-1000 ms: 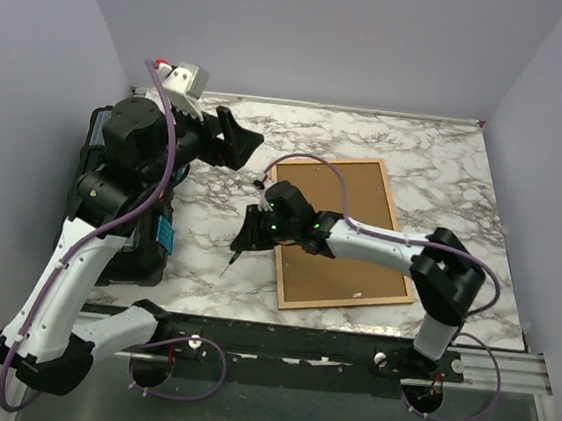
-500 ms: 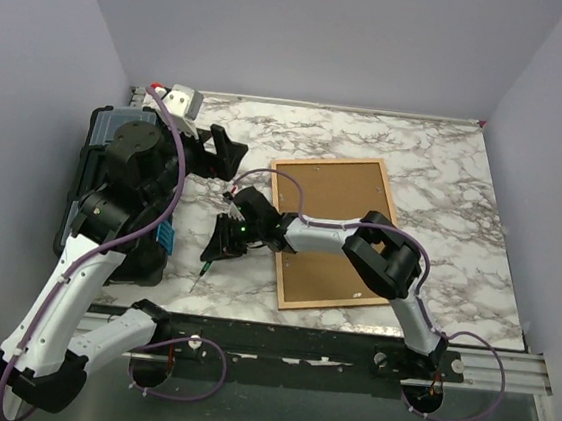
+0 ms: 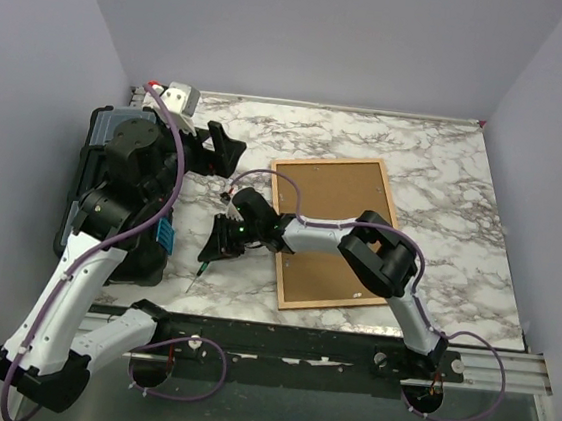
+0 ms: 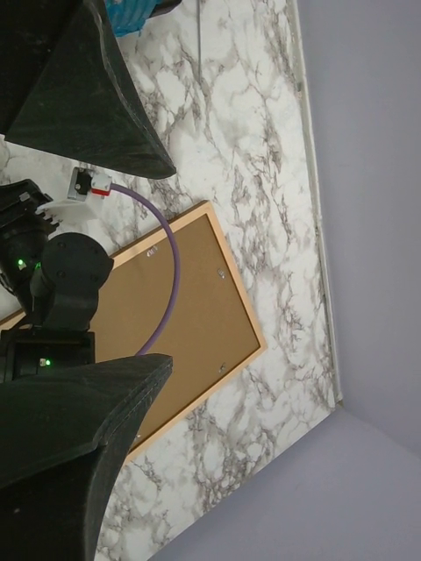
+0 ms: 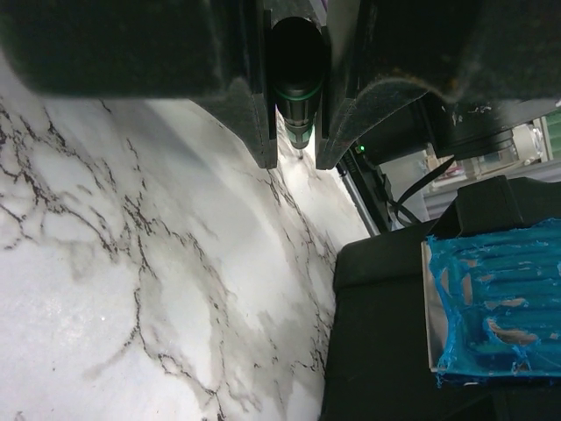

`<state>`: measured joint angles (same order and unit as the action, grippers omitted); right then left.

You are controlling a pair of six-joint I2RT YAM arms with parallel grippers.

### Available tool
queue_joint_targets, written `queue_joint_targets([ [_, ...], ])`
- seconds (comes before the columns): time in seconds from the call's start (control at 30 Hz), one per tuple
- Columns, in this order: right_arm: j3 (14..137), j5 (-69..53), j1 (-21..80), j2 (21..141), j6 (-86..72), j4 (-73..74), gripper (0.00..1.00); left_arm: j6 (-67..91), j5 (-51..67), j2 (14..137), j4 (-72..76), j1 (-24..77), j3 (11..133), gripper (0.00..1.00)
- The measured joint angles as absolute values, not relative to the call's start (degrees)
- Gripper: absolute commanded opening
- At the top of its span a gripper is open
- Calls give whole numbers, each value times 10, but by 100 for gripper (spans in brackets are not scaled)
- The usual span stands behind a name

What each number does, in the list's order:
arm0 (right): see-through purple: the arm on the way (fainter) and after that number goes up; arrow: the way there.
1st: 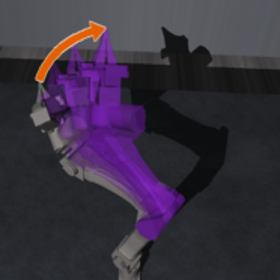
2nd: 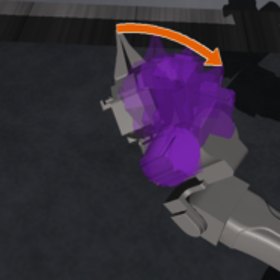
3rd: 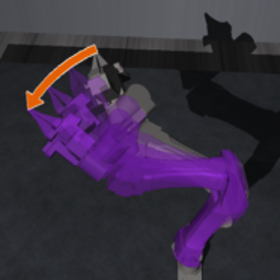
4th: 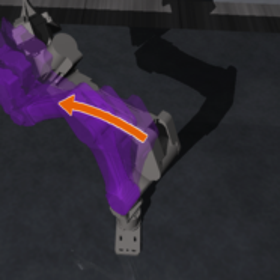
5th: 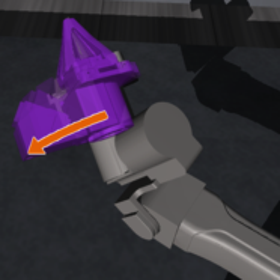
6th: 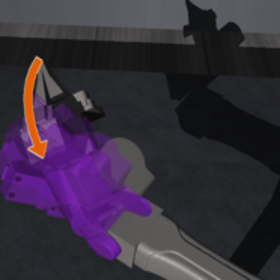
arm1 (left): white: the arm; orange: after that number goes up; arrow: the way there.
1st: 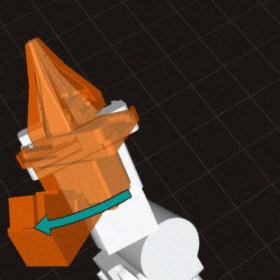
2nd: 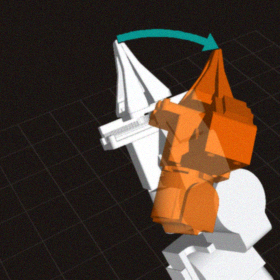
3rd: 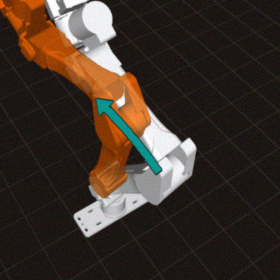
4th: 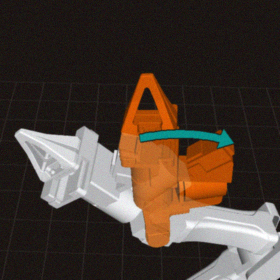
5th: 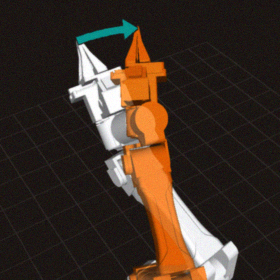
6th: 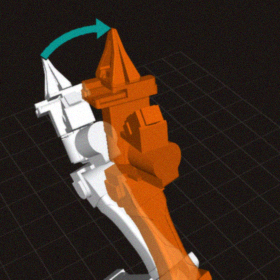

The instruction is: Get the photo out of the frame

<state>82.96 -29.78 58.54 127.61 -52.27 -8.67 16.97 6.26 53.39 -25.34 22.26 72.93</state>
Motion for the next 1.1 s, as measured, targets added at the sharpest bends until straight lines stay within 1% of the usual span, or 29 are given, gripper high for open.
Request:
queue_joint_targets([
  [0.07, 830, -303, 583, 1280, -523, -94, 31, 172, 65, 536, -253, 221, 729, 82],
  [0.23, 808, -311, 579, 1291, -529, -109, 43, 174, 69, 542, -249, 218, 727, 82],
  [0.4, 792, -331, 569, 1291, -543, -143, 51, 174, 70, 547, -249, 218, 726, 81],
  [0.73, 793, -332, 566, 1291, -556, -149, 57, 181, 78, 555, -249, 206, 726, 81],
  [1.0, 815, -278, 567, 1287, -560, -103, 57, 188, 90, 560, -249, 198, 726, 80],
  [1.1, 818, -252, 571, 1282, -557, -91, 63, 190, 93, 560, -249, 197, 726, 80],
])
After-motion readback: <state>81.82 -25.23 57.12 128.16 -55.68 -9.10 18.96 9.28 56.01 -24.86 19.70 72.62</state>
